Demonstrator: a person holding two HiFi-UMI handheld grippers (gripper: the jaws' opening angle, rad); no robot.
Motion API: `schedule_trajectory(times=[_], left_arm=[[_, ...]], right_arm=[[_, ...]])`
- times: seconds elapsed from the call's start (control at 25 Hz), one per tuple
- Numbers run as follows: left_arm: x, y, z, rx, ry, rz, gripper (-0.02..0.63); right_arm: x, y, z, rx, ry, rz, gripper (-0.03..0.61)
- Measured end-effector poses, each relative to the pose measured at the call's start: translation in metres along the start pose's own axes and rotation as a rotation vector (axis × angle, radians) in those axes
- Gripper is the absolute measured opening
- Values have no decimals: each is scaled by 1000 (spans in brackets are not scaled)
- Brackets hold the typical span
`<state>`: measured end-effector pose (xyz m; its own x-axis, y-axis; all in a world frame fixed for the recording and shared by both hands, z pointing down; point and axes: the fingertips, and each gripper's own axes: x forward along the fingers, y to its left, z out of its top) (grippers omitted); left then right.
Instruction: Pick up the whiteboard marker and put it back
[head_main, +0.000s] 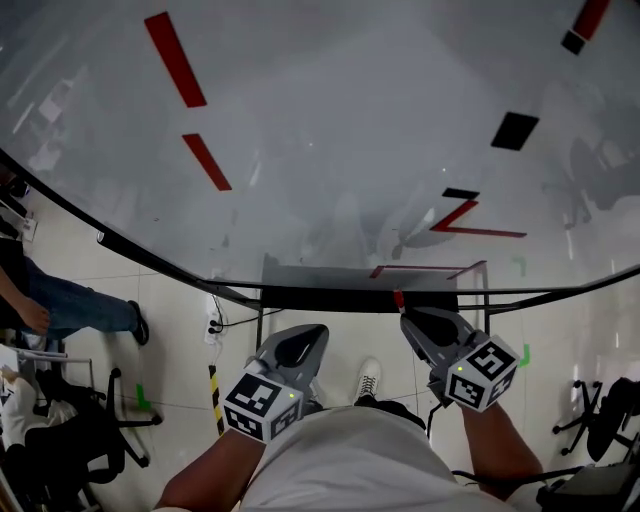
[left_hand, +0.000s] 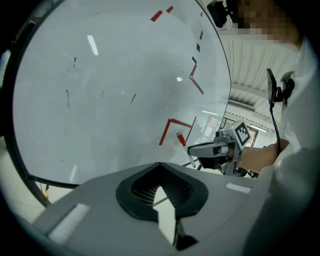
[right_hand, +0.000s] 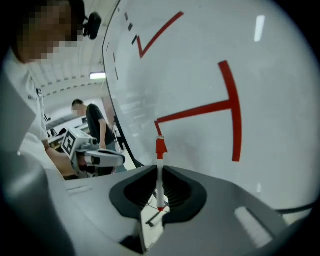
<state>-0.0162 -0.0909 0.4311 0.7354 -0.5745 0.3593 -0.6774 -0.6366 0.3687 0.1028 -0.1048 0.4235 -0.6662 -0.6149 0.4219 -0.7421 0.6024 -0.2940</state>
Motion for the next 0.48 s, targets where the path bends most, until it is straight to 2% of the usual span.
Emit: schedule_trajectory(times=[0.08, 0.28, 0.48], left_arm=[[1, -5, 6, -8, -15, -14, 17], [2, -14, 12, 8, -23, -33, 17], [-2, -25, 16, 7, -29, -48, 17]], right_arm=[[-14, 8, 10, 35, -44, 9, 37], [-35, 27, 24, 45, -111, 19, 37], [-45, 37, 23, 45, -132, 17, 37]])
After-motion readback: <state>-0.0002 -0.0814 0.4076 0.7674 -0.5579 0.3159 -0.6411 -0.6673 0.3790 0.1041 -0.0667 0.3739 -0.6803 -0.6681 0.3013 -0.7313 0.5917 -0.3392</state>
